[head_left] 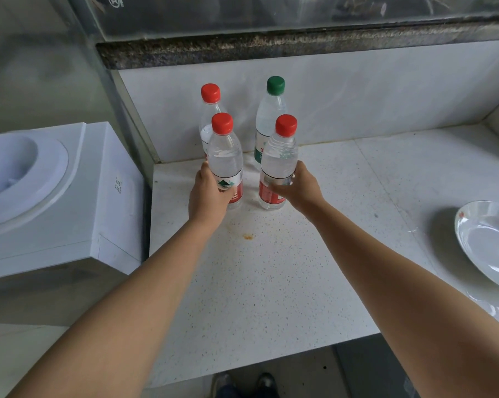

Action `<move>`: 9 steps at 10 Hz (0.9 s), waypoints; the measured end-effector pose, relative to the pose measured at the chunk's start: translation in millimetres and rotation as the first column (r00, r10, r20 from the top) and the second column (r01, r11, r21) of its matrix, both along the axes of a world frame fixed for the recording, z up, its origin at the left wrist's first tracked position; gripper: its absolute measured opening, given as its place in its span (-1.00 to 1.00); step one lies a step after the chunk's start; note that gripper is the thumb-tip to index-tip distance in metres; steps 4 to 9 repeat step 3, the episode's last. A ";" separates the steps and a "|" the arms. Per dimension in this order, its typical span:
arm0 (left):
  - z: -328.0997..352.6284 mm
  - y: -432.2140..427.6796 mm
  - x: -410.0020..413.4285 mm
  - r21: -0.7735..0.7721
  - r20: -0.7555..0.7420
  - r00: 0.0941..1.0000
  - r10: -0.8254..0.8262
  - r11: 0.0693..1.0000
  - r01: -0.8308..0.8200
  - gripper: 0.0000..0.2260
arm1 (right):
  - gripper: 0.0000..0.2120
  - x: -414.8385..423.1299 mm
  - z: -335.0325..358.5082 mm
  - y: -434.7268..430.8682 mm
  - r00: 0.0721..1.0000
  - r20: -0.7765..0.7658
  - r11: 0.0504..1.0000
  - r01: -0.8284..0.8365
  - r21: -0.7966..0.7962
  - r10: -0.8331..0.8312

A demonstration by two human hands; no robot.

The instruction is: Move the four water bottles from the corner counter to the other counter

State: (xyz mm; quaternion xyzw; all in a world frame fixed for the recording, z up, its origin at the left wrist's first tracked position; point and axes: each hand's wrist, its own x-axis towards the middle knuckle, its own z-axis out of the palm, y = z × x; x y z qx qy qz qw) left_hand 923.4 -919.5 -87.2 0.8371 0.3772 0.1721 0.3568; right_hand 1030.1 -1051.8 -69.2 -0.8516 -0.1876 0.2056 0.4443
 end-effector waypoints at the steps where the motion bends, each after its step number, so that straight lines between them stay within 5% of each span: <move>1: 12.7 0.9 -10.7 0.099 -0.068 0.997 -0.038 0.994 0.045 -0.48 | -0.45 -2.1 4.9 -11.6 0.997 0.055 0.994 -0.042 -0.103 0.048; 3: 43.0 -0.1 -30.9 0.260 -0.141 0.985 -0.099 0.957 0.133 -0.54 | -0.47 -12.4 33.2 -36.1 0.945 0.261 0.950 -0.115 -0.291 0.195; 9: 43.0 -0.1 -30.9 0.260 -0.141 0.985 -0.099 0.957 0.133 -0.54 | -0.47 -12.4 33.2 -36.1 0.945 0.261 0.950 -0.115 -0.291 0.195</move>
